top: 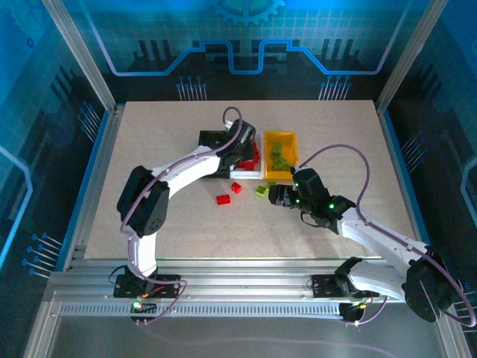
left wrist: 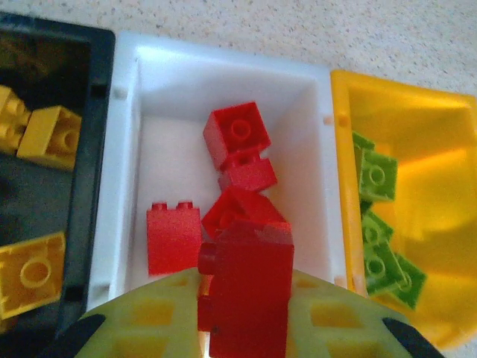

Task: Sort the legos into containers by color

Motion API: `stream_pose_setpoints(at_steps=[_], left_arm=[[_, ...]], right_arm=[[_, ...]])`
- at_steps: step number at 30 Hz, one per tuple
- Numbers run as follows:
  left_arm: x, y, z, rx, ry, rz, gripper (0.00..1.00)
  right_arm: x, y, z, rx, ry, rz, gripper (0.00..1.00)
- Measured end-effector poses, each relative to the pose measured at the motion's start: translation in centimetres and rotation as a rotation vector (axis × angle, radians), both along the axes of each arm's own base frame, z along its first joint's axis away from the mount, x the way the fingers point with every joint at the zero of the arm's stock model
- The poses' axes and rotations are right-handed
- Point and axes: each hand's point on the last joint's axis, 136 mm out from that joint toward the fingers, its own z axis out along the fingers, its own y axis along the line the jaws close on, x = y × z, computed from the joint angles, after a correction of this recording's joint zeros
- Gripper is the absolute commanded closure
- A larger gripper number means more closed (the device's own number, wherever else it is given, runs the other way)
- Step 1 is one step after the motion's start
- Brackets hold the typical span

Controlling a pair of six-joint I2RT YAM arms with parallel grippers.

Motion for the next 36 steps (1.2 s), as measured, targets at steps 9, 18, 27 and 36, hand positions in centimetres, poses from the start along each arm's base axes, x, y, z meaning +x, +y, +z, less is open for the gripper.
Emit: stream_pose_setpoints(at_steps=[9, 18, 27, 36], left_arm=[[2.5, 0.1, -1.8, 0.069, 0.030, 0.039, 0.38], [0.1, -0.2, -0.3, 0.028, 0.028, 0.013, 0.01], [-8.1, 0.3, 5.5, -0.152, -0.035, -0.112, 0.01], [-15.1, 5.9, -3.7, -0.045, 0.140, -0.077, 0.18]], right_arm=[[0.1, -0.4, 0.8, 0.014, -0.020, -0.012, 0.20], [0.1, -0.4, 0.9, 0.015, -0.022, -0.012, 0.20], [0.1, -0.6, 0.8, 0.014, -0.020, -0.018, 0.20], [-0.1, -0.8, -0.1, 0.009, -0.003, -0.023, 0.20]])
